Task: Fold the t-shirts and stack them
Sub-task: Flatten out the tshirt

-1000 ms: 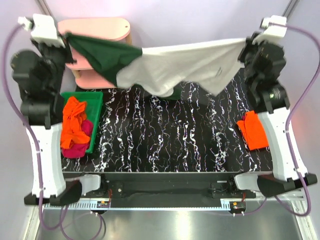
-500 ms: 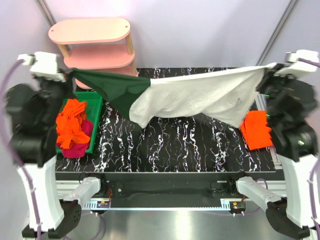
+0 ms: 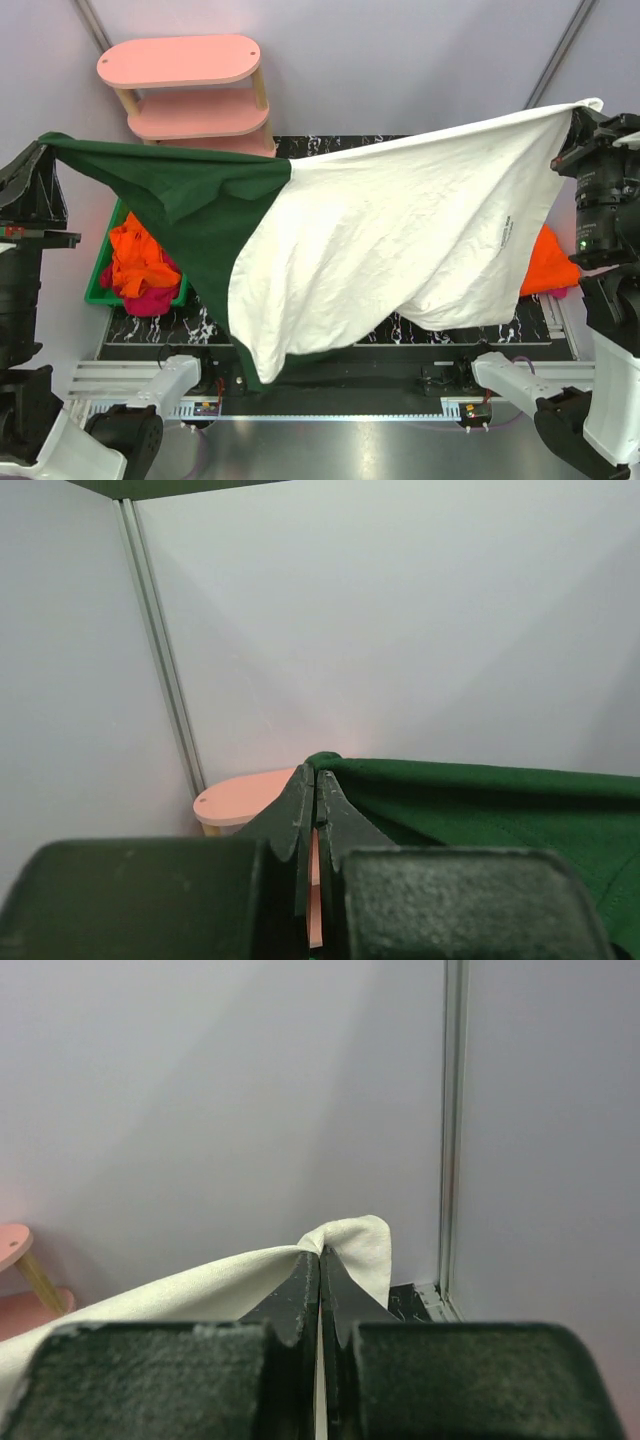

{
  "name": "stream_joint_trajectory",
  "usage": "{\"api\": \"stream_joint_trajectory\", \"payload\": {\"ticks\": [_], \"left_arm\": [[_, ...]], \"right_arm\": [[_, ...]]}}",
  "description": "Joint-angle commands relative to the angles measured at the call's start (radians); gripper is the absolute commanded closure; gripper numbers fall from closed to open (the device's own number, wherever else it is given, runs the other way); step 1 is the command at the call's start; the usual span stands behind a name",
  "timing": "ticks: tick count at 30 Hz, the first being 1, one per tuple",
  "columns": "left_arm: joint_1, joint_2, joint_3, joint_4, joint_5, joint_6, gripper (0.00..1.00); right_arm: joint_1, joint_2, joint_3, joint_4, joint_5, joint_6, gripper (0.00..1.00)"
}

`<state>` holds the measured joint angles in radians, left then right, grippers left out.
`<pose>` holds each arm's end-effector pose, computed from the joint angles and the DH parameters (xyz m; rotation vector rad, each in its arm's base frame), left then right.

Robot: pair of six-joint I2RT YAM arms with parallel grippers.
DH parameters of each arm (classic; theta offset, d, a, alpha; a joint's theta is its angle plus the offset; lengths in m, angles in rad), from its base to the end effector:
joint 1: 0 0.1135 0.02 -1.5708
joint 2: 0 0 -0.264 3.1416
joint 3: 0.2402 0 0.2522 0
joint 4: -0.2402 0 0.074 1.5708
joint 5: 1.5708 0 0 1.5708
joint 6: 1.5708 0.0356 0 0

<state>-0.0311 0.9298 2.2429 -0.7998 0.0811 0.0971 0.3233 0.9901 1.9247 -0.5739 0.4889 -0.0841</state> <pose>-0.0382 -0.0017 0.6310 0.1409 1.0499 0.0168 0.0727 0.0067 0.6041 0.1781 1.2417 -0.0887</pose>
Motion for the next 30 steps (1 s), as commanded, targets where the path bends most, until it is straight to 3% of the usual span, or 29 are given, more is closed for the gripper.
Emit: {"api": "stream_joint_trajectory", "payload": {"ticks": [1,8,13,18,25,27,30], "left_arm": [[0.008,0.029,0.024,0.016,-0.076,0.029,1.00],[0.008,0.029,-0.255,0.164,-0.076,0.046,1.00],[0.008,0.153,-0.278,0.256,-0.055,0.016,1.00],[0.008,0.391,-0.137,0.295,-0.040,0.024,1.00],[0.007,0.742,0.362,0.381,-0.076,0.046,1.00],[0.005,0.774,0.392,0.465,-0.078,0.038,1.00],[-0.039,0.733,0.313,0.654,-0.141,0.099,1.00]], "right_arm": [[0.000,0.028,0.030,0.025,0.083,-0.037,1.00],[-0.001,0.107,-0.070,0.107,0.102,-0.019,1.00],[-0.003,0.283,-0.055,0.236,0.122,-0.042,1.00],[-0.050,0.543,0.118,0.290,0.082,-0.045,1.00],[-0.089,0.869,0.598,0.406,-0.038,-0.057,1.00],[-0.087,0.900,0.654,0.456,-0.117,-0.048,1.00],[-0.087,0.891,0.704,0.479,-0.170,-0.034,1.00]]}}
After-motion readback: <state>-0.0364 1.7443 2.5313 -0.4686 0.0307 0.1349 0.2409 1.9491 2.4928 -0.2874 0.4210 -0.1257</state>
